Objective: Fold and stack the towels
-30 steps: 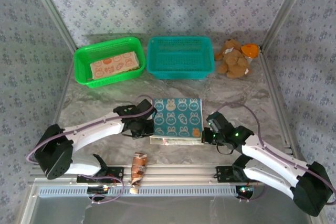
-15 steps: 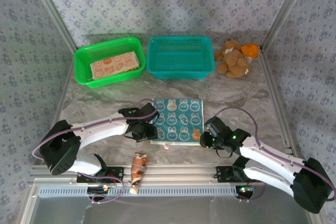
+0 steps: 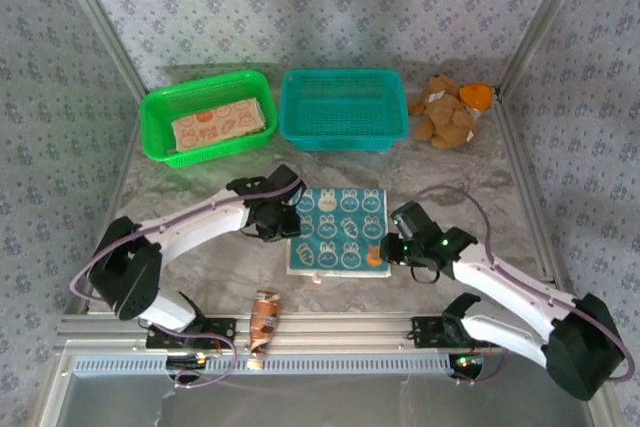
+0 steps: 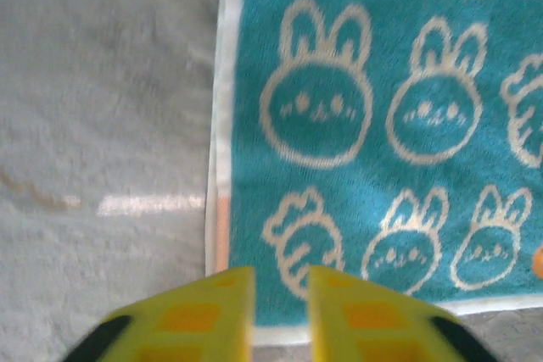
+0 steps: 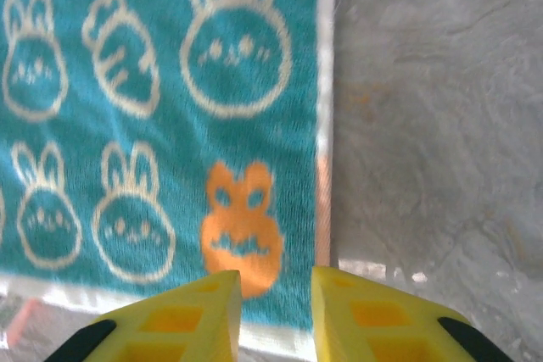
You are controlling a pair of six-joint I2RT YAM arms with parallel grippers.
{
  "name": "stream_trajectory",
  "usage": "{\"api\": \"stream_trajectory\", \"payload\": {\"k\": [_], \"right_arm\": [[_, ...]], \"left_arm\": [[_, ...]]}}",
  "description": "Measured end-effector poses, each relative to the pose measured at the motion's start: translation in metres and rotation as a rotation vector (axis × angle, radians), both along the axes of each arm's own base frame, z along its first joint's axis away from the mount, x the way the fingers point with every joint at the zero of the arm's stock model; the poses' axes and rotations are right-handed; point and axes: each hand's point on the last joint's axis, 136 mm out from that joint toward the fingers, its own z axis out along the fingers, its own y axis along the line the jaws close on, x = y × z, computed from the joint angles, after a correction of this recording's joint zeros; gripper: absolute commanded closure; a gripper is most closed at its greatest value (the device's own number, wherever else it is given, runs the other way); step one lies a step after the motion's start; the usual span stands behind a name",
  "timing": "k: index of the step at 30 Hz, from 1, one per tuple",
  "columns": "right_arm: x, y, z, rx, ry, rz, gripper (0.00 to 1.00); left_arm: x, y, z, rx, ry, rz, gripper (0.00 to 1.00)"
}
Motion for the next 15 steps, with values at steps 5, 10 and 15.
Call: {"api": "stream_trajectory", "payload": {"k": [5,10,15], "right_arm": [[0.038,0.005,0.002,0.006,-0.007,-0.025,0.84],[0.089,0.009,0.004,0.018,-0.039,-0.045,0.87],[0.135,0.017,0.003,0.024,-0.074,-0.051,0.87]], "left_arm": [[0.043,-0.013,-0.005,-0.014,-0.030,0.016,0.94],[0.080,-0.024,-0.016,-0.011,-0.044,0.019,1.00],[0.105,-0.028,-0.028,-0.005,-0.055,0.026,1.00]]}}
